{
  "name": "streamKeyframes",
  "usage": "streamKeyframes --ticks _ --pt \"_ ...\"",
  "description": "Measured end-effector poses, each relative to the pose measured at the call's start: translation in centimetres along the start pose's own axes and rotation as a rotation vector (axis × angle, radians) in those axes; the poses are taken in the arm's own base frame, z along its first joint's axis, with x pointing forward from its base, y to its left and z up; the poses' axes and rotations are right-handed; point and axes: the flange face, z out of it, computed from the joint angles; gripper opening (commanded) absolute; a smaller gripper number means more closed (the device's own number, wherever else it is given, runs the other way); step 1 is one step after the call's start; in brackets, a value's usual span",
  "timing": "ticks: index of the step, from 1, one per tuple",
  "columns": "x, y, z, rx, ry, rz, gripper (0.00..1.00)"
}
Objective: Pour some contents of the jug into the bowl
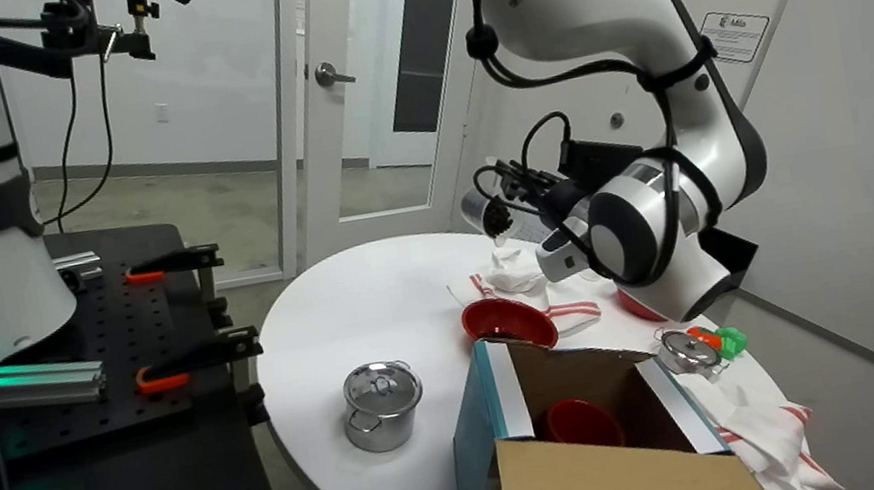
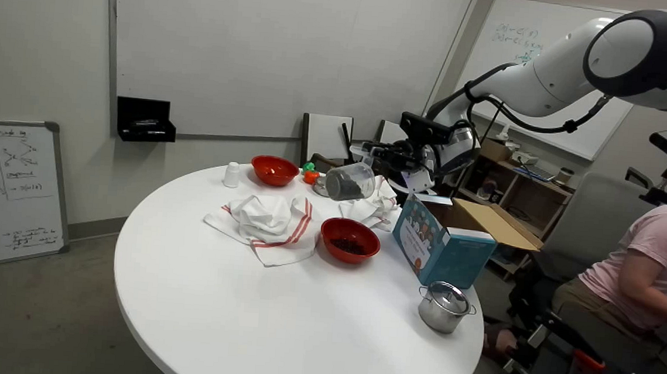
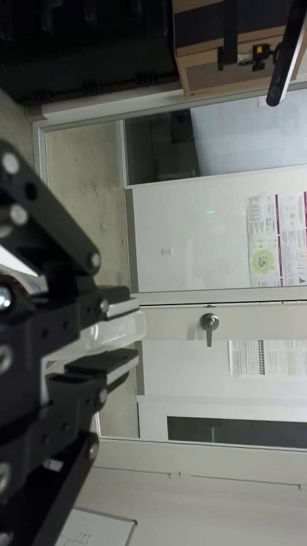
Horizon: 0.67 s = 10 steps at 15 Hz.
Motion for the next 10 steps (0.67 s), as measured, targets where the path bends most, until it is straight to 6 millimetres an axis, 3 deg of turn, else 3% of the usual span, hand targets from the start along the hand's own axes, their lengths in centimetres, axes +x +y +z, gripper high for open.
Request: streamKeyframes --ticks 10 --pt "-0.82 -0.18 -0.63 0.019 -0.035 -0.013 0.06"
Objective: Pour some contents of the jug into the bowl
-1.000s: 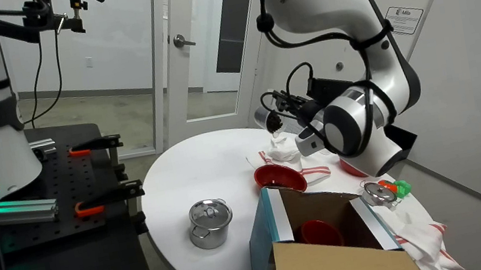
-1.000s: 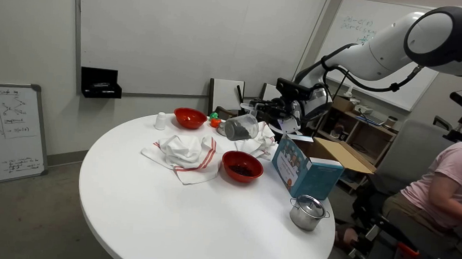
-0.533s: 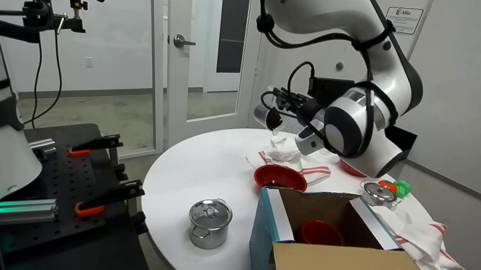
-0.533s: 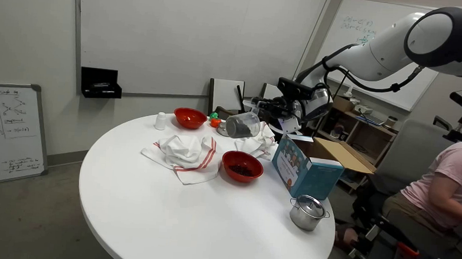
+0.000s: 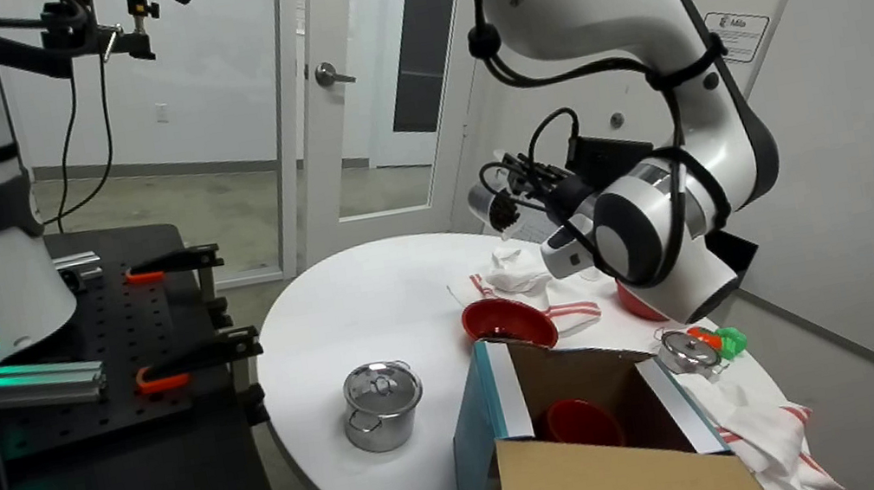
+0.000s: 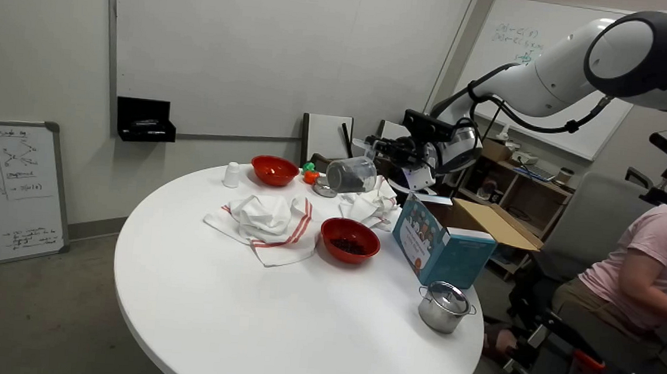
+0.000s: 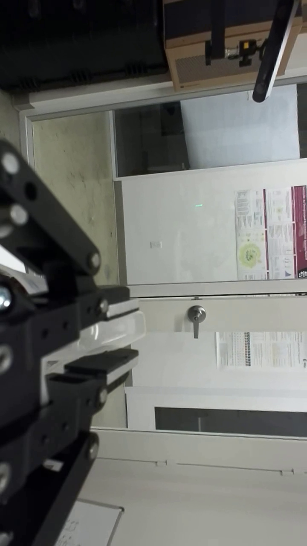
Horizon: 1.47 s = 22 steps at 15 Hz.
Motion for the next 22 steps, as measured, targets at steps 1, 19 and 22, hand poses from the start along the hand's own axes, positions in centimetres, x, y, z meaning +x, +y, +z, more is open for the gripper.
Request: streamKeyframes --ticks 1,19,22 --pt "-0.1 0.0 -0.1 0.001 -0.003 -0.001 0.06" --pt "0.1 -0.7 2.0 -0.026 0.033 0.005 0.06" --pt "0.4 -1.5 3.7 -0.039 0.087 0.009 0.06"
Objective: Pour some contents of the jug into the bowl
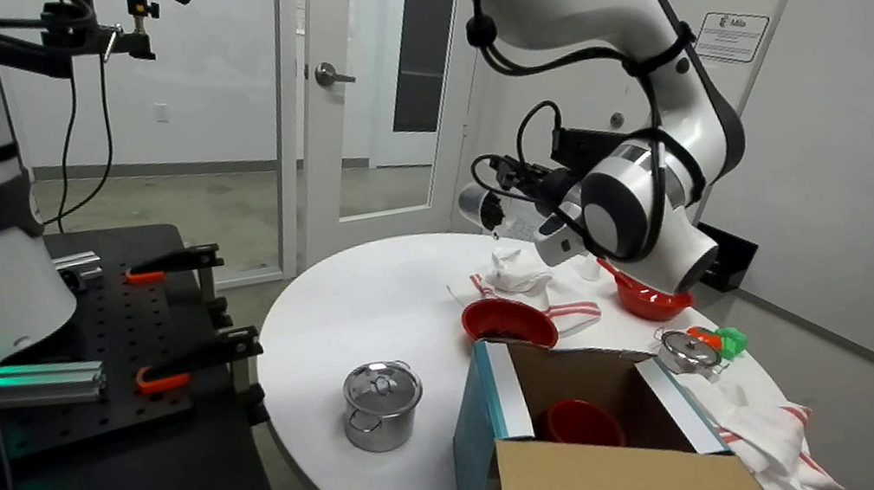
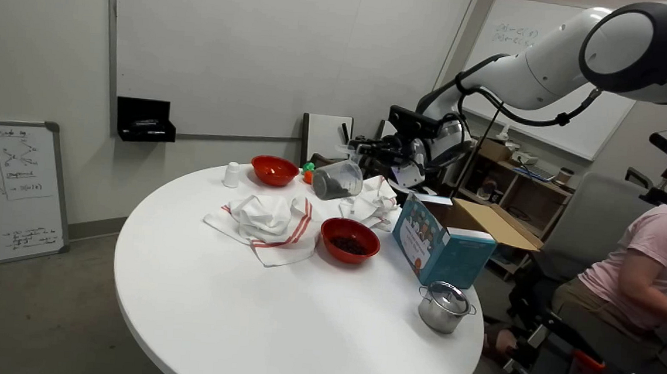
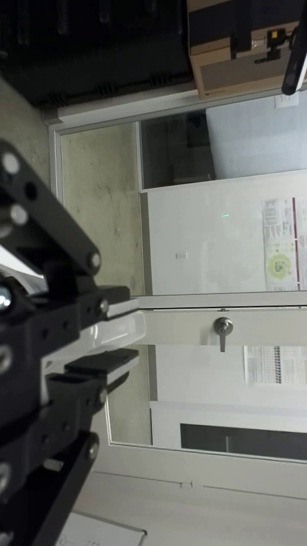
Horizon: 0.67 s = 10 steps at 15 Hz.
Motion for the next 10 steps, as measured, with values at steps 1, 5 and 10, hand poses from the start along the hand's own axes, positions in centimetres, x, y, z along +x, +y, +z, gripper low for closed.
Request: streamKeyframes --ticks 1,5,10 --pt "0.1 -0.3 0.6 -0.001 0.022 0.004 0.06" --pt "0.3 -1.5 2.2 0.023 0.15 0.03 0.06" --pt "-0.3 -1.9 3.5 0.049 0.38 0.033 0.06"
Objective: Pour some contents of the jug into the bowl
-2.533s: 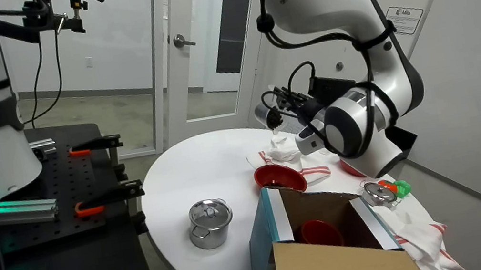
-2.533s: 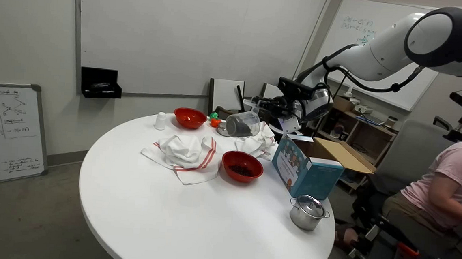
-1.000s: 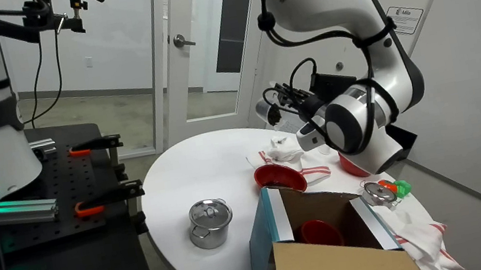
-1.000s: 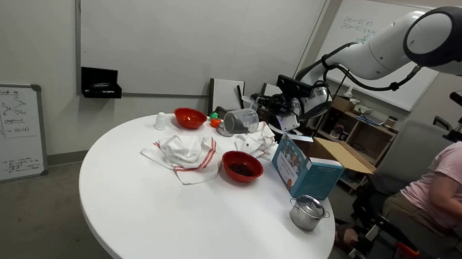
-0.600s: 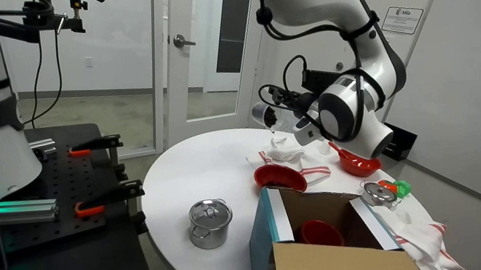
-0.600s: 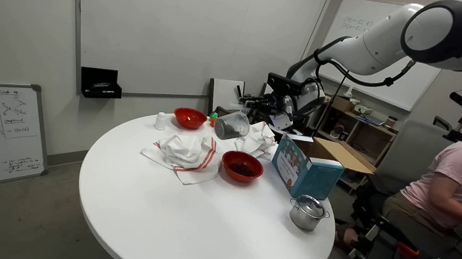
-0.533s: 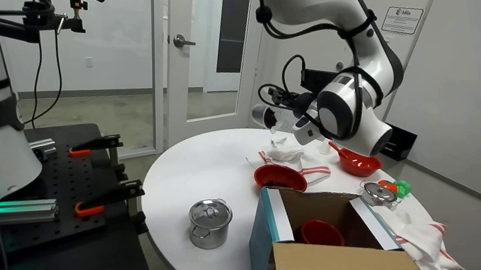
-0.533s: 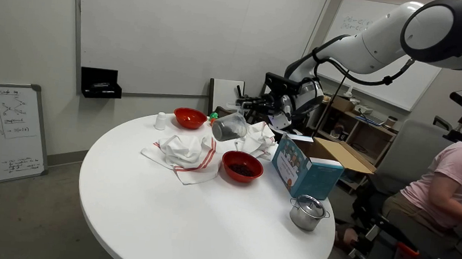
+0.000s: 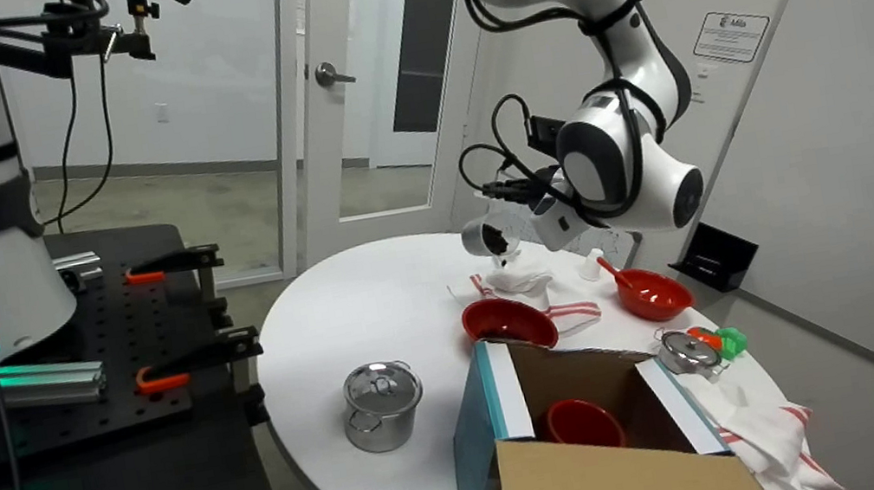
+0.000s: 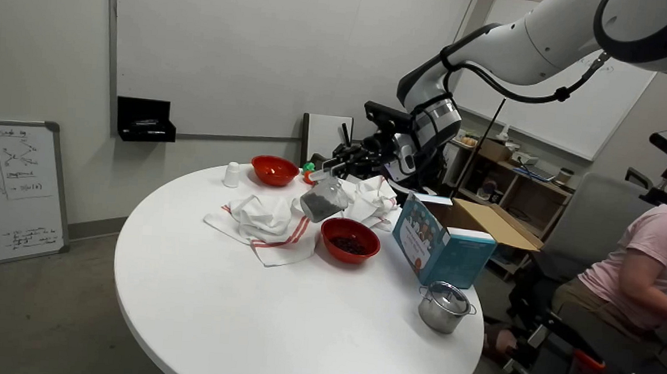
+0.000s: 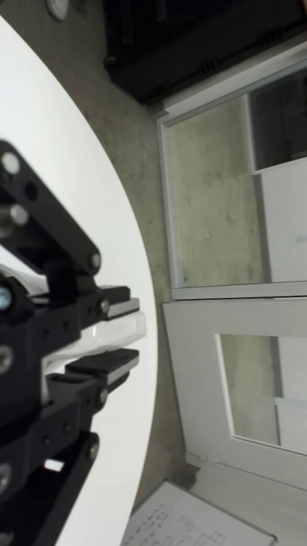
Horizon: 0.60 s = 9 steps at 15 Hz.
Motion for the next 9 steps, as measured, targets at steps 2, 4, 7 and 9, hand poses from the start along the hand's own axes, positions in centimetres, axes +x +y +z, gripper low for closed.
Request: streamKeyframes --ticks 2,4,7,9 --pt "-0.4 0.2 0.5 -0.007 0.087 0.015 0.06" --pt "-0.7 0.4 1.2 -0.02 0.16 0.038 0.06" --pt "-0.8 0.6 2.7 -0.051 0.246 0.064 0.06" --pt "-1.0 0.8 4.1 -0.08 0.287 0.072 0.06"
